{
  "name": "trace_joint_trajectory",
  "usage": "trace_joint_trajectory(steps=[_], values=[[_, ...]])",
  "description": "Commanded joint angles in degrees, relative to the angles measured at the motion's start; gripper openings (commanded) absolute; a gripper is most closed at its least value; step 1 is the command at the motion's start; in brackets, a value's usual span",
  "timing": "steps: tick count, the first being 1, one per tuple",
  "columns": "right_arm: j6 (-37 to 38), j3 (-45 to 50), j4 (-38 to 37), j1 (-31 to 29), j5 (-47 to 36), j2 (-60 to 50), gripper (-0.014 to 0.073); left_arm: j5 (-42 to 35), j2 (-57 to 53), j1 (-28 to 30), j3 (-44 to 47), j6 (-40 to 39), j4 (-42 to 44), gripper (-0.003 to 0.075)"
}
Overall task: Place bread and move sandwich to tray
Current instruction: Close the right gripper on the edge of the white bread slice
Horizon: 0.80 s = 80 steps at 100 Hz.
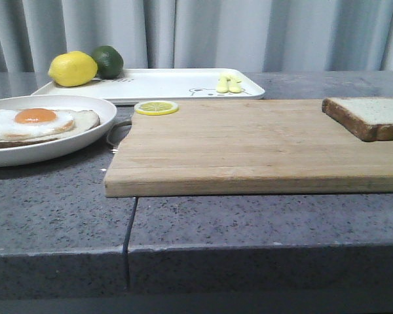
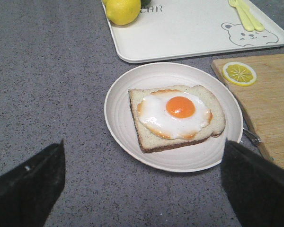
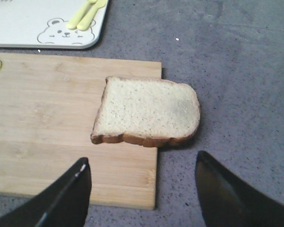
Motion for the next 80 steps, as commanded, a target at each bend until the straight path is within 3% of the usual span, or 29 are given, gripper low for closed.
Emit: trace_joint_trajectory(steps=[1,16,40,60,80], values=[[-7.22,-2.24,10.03,-3.97,-5.22,2.27,0.0479,-3.72,0.69,0.21,-1.97,-0.51,-1.27,0.0619],[-18.03,-2.24,22.03,-12.23,-5.19,6.90,0.0479,-3.72,0.69,0.21,-1.97,-0.51,-1.27,0.0619],[-29.47,-2.13,37.47,-19.60,-4.68,16.39,0.0479,-3.72,0.69,0.21,-1.97,-0.51,-1.27,0.0619],[-34.19,-2.06,46.77,-24.66,-2.71,22.59,0.0479,-3.82,0.69,0.21,-1.97,-0.51,-1.27,0.0619],[-38.87,-2.06,53.79,-25.52,-1.76,27.51,0.0479,-3.82,0.69,0.21,-1.97,-0.51,-1.27,0.0619]])
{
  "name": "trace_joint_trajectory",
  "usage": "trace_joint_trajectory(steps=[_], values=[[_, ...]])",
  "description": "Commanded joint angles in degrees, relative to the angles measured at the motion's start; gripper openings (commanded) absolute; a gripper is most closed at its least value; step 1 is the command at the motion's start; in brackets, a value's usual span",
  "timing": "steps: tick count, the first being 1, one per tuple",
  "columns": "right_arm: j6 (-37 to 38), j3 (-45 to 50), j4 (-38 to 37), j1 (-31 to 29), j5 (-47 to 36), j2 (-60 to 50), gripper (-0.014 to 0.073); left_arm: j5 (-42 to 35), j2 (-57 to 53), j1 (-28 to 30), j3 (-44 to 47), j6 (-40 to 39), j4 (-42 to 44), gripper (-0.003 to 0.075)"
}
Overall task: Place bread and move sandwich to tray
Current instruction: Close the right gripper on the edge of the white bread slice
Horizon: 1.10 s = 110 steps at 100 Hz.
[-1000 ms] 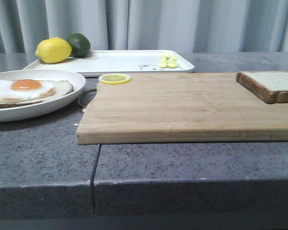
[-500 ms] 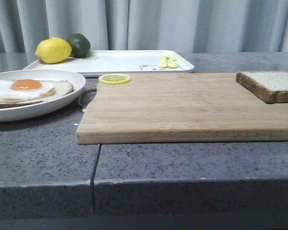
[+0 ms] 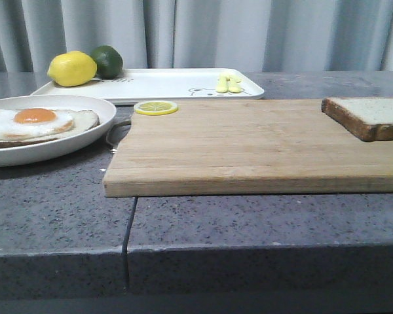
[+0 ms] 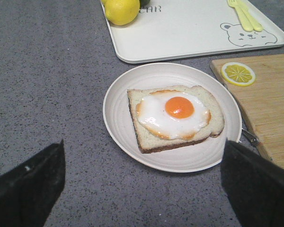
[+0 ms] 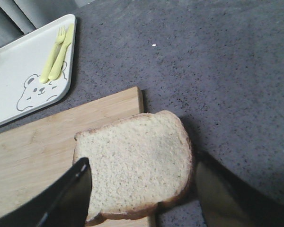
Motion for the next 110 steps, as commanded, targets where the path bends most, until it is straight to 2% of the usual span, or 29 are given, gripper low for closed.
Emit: trace_joint_trajectory(steps=[1,26,110], values=[[-2.78,-2.01,5.74,-0.45,-0.08,1.81,0.0479,-3.82,0.69,0.21,-1.97,-0.51,-1.15,0.0619],[-7.04,-1.96,11.34,-0.45,-0.06,7.85,0.0479,-3.82,0.69,0.21,-1.97,-0.51,-1.15,0.0619],[-10.95,-1.50,15.09,-0.45,3.46,20.15,0.0479,-3.82,0.69,0.21,-1.97,-0.51,-1.15,0.0619]])
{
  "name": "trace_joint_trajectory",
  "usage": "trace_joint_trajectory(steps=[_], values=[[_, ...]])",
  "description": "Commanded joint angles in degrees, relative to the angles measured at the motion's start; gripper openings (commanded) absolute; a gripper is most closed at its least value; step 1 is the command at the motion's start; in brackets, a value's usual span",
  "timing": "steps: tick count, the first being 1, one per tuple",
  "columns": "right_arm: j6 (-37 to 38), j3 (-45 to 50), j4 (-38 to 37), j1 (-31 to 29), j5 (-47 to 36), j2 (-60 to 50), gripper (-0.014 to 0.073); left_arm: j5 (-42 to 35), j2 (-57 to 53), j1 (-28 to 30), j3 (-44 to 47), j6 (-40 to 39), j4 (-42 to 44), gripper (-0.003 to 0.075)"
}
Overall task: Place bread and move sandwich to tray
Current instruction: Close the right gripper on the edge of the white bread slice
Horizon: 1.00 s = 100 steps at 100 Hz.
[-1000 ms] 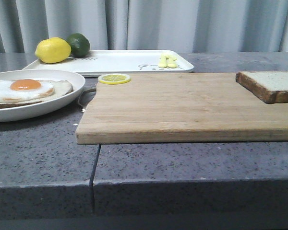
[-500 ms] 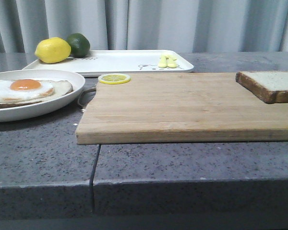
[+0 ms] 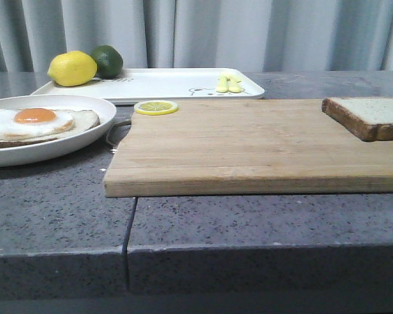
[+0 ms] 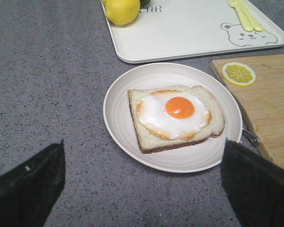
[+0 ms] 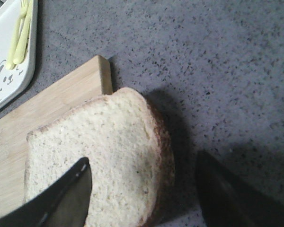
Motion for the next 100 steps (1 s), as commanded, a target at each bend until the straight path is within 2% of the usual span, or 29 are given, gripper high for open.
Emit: trace_joint_trajectory(steps=[1,100], values=[[-1.28,-1.50,3.00,-0.24,2.51,0.05,0.0479,-3.82,0.69,0.21,-1.97,-0.51,-1.15,0.0619],[-1.65,-1.61,4.59,-0.13,8.71,7.17,0.0479,-3.82,0.69,0.21,-1.97,-0.51,-1.15,0.0619]])
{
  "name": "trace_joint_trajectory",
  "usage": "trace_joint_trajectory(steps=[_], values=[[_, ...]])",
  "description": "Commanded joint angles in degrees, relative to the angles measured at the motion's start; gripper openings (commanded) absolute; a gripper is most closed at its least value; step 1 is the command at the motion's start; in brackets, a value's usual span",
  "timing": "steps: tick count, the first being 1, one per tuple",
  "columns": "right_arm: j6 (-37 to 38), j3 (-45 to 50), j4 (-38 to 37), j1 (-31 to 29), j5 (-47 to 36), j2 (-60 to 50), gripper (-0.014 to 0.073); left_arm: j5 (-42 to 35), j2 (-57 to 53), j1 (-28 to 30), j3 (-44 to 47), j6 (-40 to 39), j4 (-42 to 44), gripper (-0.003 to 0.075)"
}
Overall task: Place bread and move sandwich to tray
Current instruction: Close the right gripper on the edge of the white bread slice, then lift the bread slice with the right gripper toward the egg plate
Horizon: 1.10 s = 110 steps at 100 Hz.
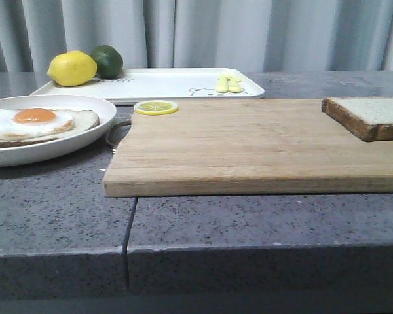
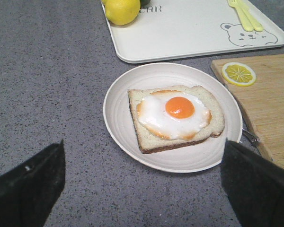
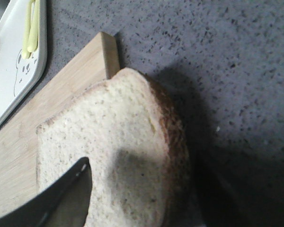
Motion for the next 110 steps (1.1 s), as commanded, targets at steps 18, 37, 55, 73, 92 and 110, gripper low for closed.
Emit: trace_joint_trajectory(steps=[18,37,55,73,92,110], values=[[-0.68,-1.03,0.45,-0.13,2.11,-0.75,0.0419,-3.82,0.69,0.21,-1.97,-0.51,-1.15,0.0619],[-0.68,-1.03,0.45,-0.13,2.11,-0.75,0.0206,-3.82,0.69,0.21,-1.97,-0.51,-1.15,0.0619],[-0.61,-1.03,0.45,-0.13,1.49,-0.75,-0.0046,-3.82,0.69,0.21,-1.97,-0.51,-1.15,0.0619],[3.09,-2.06,0.45,-0.13,3.47,-2.92,-0.0107,-3.82,0.69,0.21,-1.97,-0.51,-1.15,0.0619],[10.93,-5.83,0.45,-0.13,4.90,-11.65,-0.0107,-3.82,0.69,0.21,-1.97,-0.51,-1.15,0.0619],[17.49,-10.36,2.72,2.36,5.49,-18.68,-0.0107,-3.82,0.69,0.21,-1.97,-0.51,-1.15,0.0619]])
